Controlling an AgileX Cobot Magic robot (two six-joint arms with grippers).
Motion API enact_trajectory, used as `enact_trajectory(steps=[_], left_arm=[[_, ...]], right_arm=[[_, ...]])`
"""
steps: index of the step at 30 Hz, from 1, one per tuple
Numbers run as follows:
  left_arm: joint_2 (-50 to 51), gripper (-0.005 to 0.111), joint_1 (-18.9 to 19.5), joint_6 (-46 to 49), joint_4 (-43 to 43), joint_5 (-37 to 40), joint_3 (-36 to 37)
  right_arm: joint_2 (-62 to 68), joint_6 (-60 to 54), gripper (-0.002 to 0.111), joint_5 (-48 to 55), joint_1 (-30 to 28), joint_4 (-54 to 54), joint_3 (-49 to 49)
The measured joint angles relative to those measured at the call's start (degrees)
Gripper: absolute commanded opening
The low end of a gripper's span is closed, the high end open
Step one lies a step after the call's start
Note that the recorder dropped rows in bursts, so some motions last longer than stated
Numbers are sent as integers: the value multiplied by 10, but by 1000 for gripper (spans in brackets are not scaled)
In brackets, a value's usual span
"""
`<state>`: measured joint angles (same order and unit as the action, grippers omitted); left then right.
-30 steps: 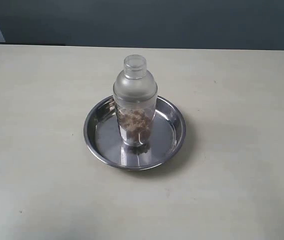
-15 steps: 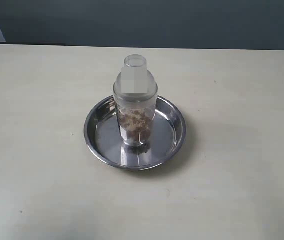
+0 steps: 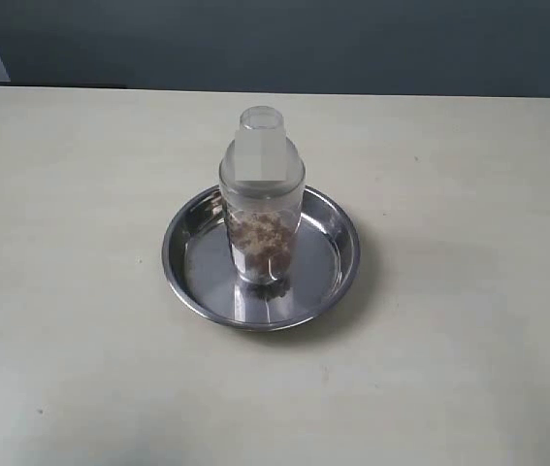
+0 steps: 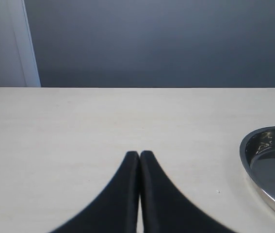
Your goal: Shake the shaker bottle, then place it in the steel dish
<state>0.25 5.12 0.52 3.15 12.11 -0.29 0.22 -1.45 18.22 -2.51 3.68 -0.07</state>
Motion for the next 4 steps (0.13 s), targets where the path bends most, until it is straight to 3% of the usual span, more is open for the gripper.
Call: enact_trajectory(steps=[4], left_arm=[[0,1,0,0,0,0,0]], right_arm=[[0,0,-1,0,0,0,0]])
